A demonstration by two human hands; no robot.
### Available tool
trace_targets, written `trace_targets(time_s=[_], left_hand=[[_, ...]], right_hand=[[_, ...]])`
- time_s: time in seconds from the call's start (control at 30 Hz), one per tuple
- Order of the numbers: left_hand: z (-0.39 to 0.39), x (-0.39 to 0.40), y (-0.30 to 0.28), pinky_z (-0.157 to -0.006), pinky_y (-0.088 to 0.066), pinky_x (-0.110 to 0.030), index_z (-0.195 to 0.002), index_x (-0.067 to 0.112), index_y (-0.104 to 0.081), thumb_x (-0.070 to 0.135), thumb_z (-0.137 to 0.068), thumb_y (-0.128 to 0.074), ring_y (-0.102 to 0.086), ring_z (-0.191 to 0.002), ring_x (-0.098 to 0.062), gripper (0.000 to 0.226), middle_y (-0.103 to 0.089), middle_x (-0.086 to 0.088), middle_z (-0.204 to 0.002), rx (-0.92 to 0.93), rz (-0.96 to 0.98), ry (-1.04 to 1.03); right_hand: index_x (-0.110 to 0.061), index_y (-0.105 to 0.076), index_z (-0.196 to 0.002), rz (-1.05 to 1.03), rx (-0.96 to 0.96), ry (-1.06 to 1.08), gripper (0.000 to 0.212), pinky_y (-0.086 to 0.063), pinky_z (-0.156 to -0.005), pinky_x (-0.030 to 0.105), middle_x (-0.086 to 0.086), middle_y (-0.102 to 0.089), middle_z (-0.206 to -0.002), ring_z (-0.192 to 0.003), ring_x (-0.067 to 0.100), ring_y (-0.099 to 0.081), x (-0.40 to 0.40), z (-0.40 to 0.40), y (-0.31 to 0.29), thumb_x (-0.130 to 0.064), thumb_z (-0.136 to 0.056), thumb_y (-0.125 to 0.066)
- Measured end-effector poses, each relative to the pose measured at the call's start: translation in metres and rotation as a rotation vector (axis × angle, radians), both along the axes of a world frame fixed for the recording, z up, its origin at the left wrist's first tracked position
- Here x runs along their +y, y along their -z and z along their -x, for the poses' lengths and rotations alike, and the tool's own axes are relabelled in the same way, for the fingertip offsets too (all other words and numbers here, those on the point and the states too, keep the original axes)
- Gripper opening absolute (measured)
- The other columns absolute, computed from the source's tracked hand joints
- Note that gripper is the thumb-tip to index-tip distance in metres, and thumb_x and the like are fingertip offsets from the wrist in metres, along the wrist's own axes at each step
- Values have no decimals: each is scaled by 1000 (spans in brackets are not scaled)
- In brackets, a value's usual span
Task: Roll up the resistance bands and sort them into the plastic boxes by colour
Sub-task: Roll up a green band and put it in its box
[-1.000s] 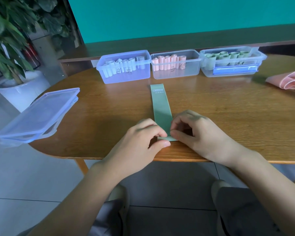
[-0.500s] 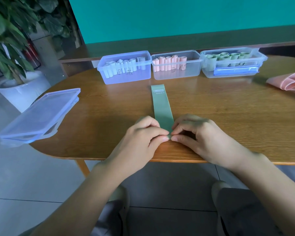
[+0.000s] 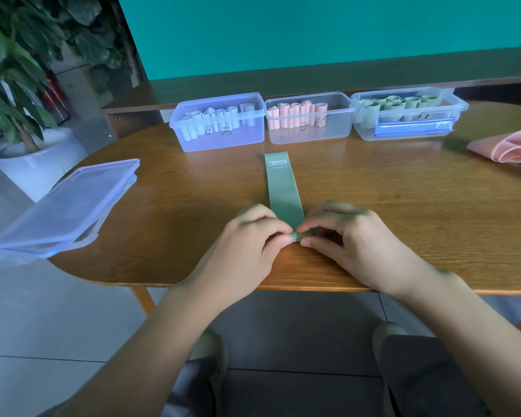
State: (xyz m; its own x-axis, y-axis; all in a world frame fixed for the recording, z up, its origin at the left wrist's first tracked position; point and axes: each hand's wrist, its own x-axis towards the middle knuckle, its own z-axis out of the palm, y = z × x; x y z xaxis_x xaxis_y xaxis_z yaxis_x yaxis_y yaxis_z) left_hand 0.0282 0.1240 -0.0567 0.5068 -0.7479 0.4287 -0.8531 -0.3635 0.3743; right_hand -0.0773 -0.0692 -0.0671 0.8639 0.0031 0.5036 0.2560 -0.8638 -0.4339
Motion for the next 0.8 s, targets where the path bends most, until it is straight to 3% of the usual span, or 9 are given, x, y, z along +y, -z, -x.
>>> trace_targets(time_s=[0.13, 0.3, 0.47, 0.67, 0.8], left_hand=[[-1, -2, 1, -81, -50, -20, -111, 21, -76, 30, -97, -62, -54, -94, -4, 21, -58, 11, -103, -22, 24, -19], [0, -4, -3, -71, -40, -7, -101, 26, -73, 28, -92, -71, -54, -85, 3, 10, -60, 18, -99, 35, 41, -22], [-5, -8, -3, -68, -38, -3, -102, 26, -73, 31, -92, -70, -54, -85, 7, 12, -59, 19, -98, 59, 11, -41], [-10, -11, 0, -81, -50, -22, -106, 24, -74, 33, -97, -63, -55, -92, -3, 17, -61, 13, -104, 41, 31, -49], [-12, -14, 2, -83, -51, -22, -109, 20, -76, 28, -98, -63, -56, -93, -4, 18, -61, 8, -105, -14, 59, -71]], right_hand=[[-18, -76, -104, 7, -12, -14, 15, -50, -89, 24, -8, -67, -102, -95, 4, -62, -1, -5, 1, -25, -94, -70], [-16, -77, -102, 29, -1, -29, 17, -51, -87, 29, -5, -66, -100, -94, 7, -61, -4, -9, -2, -26, -97, -65], [-18, -76, -105, 46, -7, 25, 15, -48, -87, 24, -4, -61, -107, -94, 7, -60, -4, -12, 1, -24, -98, -65], [-21, -73, -108, 23, 18, 41, 16, -40, -84, 9, -11, -62, -106, -86, -5, -54, -4, -14, 2, -23, -92, -73], [-18, -74, -109, 27, 9, 56, 15, -40, -89, 9, -8, -66, -105, -92, 0, -56, -7, -20, 3, -20, -94, -71]])
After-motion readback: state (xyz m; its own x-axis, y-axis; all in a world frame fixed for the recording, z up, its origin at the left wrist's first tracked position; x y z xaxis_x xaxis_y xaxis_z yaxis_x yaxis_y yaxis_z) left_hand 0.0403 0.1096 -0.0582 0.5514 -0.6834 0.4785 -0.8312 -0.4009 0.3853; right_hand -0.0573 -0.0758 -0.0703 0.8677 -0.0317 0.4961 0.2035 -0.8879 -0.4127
